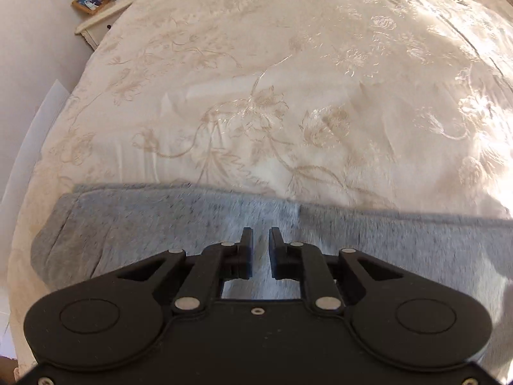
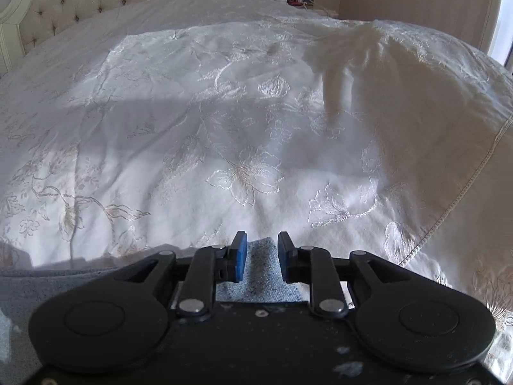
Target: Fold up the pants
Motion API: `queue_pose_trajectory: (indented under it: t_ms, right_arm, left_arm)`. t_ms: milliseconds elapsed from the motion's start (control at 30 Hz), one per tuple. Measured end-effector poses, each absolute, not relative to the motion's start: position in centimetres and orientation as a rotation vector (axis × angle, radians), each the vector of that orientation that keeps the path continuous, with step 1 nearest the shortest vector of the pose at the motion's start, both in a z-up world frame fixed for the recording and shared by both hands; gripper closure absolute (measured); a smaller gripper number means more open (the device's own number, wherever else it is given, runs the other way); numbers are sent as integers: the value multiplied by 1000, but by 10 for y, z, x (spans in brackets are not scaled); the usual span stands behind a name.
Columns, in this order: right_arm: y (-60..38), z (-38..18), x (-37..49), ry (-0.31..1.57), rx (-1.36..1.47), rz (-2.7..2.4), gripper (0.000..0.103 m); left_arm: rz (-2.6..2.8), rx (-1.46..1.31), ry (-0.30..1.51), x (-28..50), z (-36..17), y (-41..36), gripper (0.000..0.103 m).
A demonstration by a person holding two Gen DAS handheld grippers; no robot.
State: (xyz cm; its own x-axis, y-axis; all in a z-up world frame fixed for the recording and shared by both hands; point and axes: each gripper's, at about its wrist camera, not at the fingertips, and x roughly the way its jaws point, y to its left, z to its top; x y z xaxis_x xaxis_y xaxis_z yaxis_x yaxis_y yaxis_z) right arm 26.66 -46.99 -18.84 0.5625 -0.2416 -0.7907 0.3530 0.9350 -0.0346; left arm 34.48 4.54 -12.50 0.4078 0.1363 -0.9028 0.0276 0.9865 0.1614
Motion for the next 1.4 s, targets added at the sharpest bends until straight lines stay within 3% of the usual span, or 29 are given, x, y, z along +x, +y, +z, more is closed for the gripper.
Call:
queue_pose_trajectory:
  t_ms: [300,433,567,767,933,1067,1233,1333,1400]
  right_arm:
    - [-329,-148,204,875,133,-67,71]
    - [-264,-163,184,933,63,51,70]
    - [-227,-209,181,1096,-78,73,70]
    - [-232,-200,176,1105,-17,-8,69]
    - [-243,-185,167,1114,43,-127,66]
    - [-252,-177,154,1191,83,-231,65]
    - [-281,-170,131,1165,175,-250,65]
    - [-316,-168,117,1063,303,-238,64]
    - [-343,-170,116,1018,384,-239,64]
  left_arm:
    - [86,125,1272,234,-155,81,82]
    - [79,161,1316,217,-186,87,80]
    - [37,202,1291,218,-175,82,81]
    - [58,170,1111,243,-119,110,80]
    - [164,181,1199,284,-153,148,73]
    - [194,246,1276,290,-191,155,75]
    - [191,402,1218,277,-190,128,83]
    - [180,394,1207,265,-177,121,82]
    - [157,324,1212,257,-161,117,74]
